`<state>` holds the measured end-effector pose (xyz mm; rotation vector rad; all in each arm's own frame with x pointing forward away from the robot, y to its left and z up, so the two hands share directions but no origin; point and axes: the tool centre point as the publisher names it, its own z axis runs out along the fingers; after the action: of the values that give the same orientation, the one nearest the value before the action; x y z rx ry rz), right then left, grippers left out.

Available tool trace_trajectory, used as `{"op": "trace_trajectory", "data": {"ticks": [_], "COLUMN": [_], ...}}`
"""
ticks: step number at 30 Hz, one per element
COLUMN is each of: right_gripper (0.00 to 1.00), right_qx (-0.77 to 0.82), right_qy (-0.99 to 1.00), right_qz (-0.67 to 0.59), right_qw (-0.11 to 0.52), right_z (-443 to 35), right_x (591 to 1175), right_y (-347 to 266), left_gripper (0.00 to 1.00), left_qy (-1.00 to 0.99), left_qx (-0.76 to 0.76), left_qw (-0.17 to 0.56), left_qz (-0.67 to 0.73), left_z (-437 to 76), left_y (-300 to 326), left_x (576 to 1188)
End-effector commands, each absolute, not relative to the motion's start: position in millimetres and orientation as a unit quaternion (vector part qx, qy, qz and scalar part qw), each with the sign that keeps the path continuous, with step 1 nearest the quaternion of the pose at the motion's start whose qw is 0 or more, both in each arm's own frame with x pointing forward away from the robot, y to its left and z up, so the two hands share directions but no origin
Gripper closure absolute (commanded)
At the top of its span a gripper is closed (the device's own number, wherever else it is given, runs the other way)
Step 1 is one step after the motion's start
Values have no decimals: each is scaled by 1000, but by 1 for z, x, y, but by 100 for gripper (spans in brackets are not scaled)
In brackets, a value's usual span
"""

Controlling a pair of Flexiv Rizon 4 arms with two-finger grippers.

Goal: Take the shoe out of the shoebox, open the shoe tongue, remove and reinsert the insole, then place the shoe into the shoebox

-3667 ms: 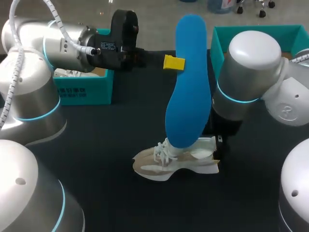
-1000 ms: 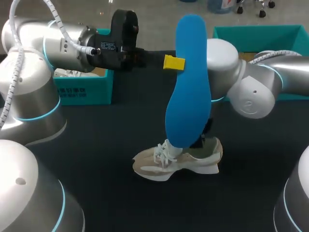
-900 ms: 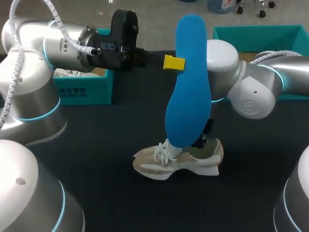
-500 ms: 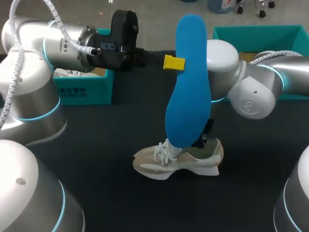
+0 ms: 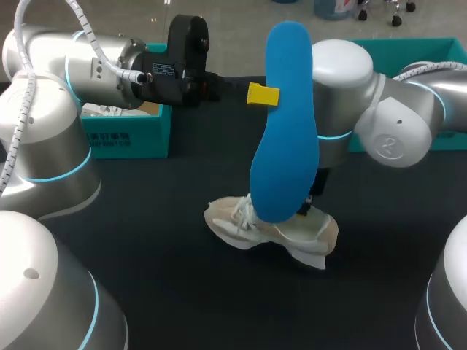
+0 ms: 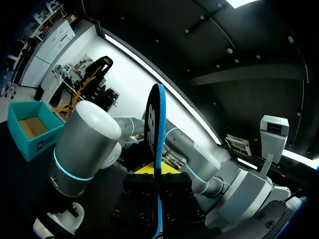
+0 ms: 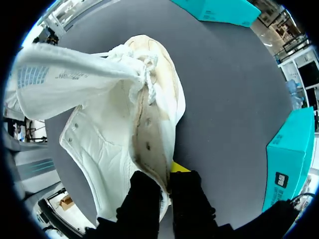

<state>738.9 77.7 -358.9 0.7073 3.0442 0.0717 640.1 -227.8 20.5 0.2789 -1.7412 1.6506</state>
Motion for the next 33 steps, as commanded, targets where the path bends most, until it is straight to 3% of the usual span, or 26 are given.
{"op": "trace_trajectory", "data": {"ticks": [1, 18, 22, 33], "right_gripper": [100, 100, 100, 100], "right_qx": [502, 476, 593, 689], "right_qy": [861, 872, 796, 716], "right_qz": [85, 115, 113, 88], "right_qw": [10, 14, -39, -68], "right_z": [-358, -351, -343, -341], "right_x": [737, 743, 746, 735], "right_y": [75, 97, 103, 117], "left_gripper": [100, 100, 100, 100], "left_qy": [-673, -673, -673, -673], "left_qx": [108, 108, 108, 108], "left_qw": [355, 355, 355, 355], "left_qz": [639, 639, 639, 639], "left_z": [20, 20, 20, 20], "left_y": [-228, -228, -228, -228], "left_x": [639, 639, 639, 639]}}
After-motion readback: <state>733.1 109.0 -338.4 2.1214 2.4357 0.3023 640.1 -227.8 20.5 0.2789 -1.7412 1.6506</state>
